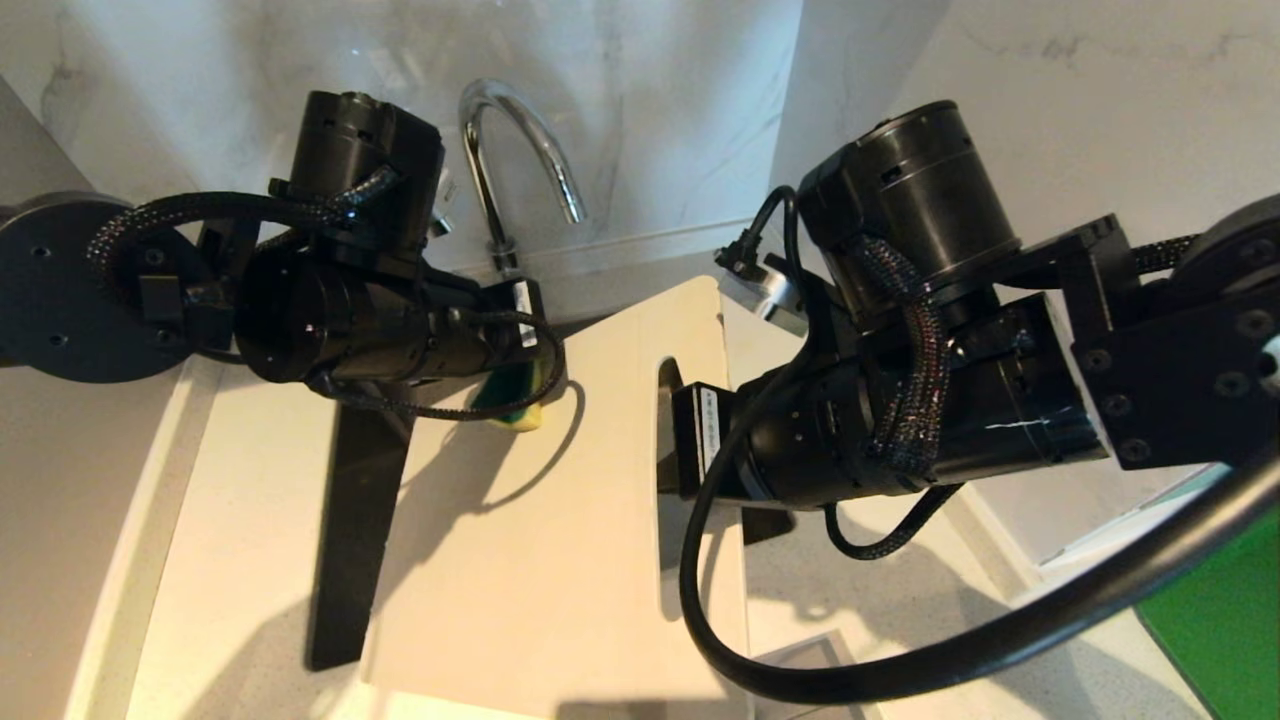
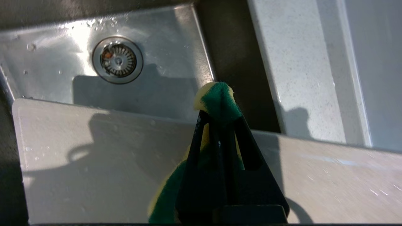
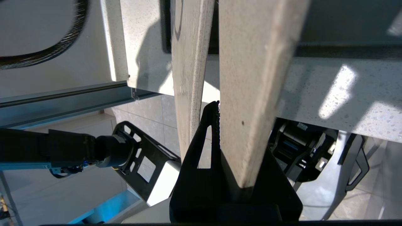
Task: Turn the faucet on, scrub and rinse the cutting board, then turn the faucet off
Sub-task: Scrub the cutting board underwater
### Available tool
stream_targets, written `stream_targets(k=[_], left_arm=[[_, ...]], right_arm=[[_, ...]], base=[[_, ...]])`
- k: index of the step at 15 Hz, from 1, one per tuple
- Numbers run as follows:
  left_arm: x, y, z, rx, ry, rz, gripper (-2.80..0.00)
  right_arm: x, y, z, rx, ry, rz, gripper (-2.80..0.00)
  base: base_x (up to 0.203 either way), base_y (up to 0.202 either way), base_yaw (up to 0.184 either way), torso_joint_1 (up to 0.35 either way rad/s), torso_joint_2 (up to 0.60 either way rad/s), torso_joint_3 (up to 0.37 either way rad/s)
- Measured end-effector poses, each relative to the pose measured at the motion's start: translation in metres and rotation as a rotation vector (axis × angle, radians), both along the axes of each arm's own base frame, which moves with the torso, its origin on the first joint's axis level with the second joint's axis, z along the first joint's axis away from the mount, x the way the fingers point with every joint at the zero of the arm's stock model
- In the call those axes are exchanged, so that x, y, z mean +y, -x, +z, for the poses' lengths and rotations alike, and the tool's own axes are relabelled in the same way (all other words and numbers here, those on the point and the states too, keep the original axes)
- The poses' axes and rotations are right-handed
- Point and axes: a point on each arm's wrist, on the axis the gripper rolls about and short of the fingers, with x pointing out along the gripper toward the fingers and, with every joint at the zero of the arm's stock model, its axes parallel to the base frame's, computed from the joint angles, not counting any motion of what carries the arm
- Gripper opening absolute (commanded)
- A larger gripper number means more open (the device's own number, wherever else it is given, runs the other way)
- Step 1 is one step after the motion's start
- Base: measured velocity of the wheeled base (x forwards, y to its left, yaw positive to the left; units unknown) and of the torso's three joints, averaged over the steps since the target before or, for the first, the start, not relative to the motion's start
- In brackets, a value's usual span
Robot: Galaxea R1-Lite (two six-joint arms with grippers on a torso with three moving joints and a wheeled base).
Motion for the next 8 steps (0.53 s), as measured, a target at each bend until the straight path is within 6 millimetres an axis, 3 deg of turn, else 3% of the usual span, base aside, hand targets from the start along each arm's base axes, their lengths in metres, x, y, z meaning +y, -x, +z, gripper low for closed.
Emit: stream_targets(k=[3,8], left_arm=[[0.005,-0.003,-0.010,0.037,-0.003,0.027,-2.80],[0.034,-0.002,-0.027,0.087,-0.026,0.077,-2.80]], right_arm=[[-0.005,0.007,0.008,-0.022,-0.019,0.003,-2.80],[-0.012,0.014,0.017,-0.046,-0.043,0.007,-2.80]], base=[[0.000,0.000,0.000,0.000,0.00,0.000],[0.000,0.000,0.000,0.000,0.00,0.000]])
